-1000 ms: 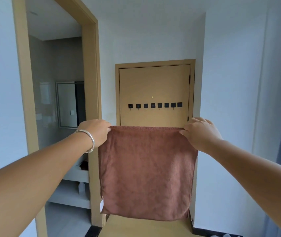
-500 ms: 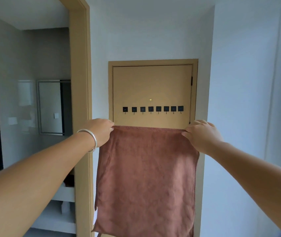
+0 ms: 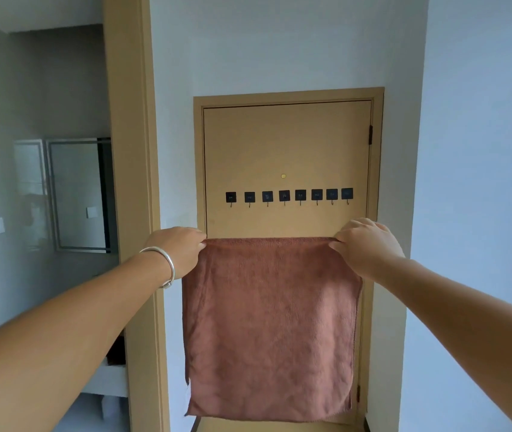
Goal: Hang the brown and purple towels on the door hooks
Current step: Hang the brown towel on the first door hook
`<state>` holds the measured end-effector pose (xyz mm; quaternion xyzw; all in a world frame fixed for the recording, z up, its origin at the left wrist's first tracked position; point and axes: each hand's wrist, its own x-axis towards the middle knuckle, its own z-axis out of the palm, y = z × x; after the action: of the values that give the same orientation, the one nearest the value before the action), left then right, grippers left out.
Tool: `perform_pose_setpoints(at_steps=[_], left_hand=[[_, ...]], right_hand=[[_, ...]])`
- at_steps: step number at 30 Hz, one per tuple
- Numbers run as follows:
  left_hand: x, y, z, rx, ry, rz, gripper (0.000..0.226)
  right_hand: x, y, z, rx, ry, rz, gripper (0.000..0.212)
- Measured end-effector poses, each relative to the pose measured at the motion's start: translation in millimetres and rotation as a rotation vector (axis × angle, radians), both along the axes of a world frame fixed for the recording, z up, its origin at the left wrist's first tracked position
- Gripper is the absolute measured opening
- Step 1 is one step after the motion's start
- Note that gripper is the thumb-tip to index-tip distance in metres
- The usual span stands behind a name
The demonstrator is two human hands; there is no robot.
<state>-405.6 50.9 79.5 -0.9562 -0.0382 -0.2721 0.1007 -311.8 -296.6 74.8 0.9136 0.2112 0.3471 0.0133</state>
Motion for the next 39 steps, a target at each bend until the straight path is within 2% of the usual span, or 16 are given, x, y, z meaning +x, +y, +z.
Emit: perform_pose_setpoints(at_steps=[11,18,39], left_hand=[[162.8,41.6,20.9,0.04,-0.059,0.084,0.025],[252.0,73.5,9.7,0.066,-0.091,0.156,0.023],[536.6,252.5,8.8,0.01,-0.146,0.143,0.02]], right_hand=[[195.1,52.0,17.0,0.025,-0.007,0.085,0.04],[291.1,90.1,2.2,0.004,0.017,0.135,0.041],[574.0,275.7,7.7,-0.002,-0.013,0.103,0.037]])
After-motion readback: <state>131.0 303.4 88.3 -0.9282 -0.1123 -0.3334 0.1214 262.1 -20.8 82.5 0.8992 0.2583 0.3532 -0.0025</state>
